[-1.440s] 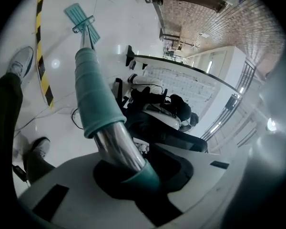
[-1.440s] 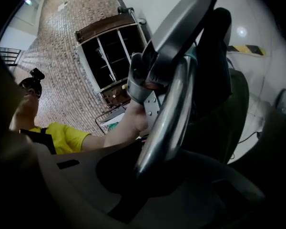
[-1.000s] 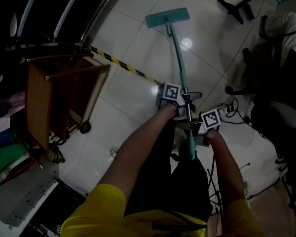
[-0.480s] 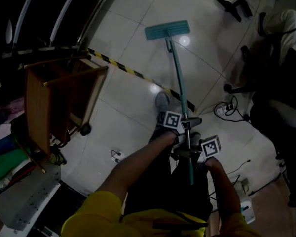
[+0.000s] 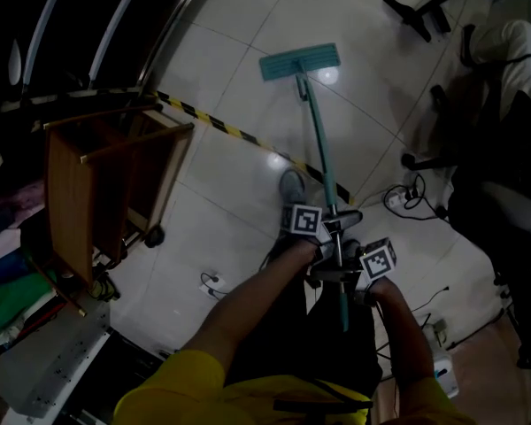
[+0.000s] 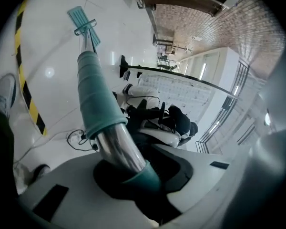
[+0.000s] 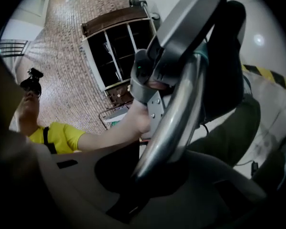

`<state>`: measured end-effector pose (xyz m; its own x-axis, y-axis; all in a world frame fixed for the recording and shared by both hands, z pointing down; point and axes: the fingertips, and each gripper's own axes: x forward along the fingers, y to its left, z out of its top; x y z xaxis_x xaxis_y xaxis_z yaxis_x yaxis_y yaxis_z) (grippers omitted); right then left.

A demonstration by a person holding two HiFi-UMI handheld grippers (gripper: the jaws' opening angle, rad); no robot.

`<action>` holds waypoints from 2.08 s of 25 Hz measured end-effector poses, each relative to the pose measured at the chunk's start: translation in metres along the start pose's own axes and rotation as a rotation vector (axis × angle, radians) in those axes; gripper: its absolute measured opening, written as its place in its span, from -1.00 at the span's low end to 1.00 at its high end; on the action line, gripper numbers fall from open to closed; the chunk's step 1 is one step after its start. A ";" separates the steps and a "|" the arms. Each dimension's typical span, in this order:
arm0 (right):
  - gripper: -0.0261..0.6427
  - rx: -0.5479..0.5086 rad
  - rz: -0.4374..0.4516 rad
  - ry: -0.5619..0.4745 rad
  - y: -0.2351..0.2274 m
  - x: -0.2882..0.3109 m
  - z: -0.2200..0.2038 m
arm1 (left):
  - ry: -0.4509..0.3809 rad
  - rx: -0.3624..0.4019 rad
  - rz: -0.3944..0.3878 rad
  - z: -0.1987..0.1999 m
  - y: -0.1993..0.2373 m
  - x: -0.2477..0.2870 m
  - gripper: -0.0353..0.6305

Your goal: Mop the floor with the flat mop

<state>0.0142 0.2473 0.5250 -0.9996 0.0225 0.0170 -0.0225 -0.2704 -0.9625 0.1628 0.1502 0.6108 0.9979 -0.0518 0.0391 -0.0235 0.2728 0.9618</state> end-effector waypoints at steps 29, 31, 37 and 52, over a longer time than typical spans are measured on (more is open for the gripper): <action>-0.75 0.017 -0.024 0.053 0.009 0.018 0.007 | -0.103 0.002 0.021 0.020 -0.005 -0.034 -0.58; -0.75 -0.027 -0.023 0.054 0.000 0.016 0.042 | -0.100 0.030 0.019 0.055 0.001 -0.029 -0.57; -0.76 -0.026 0.004 0.056 -0.022 0.029 0.101 | -0.089 0.055 0.089 0.118 0.024 -0.039 -0.57; -0.71 -0.034 -0.002 0.060 0.056 0.023 -0.007 | -0.088 0.062 0.102 0.010 -0.045 -0.044 -0.56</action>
<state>-0.0102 0.2394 0.4699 -0.9967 0.0812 0.0033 -0.0226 -0.2370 -0.9712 0.1197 0.1302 0.5691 0.9810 -0.1120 0.1585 -0.1308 0.2217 0.9663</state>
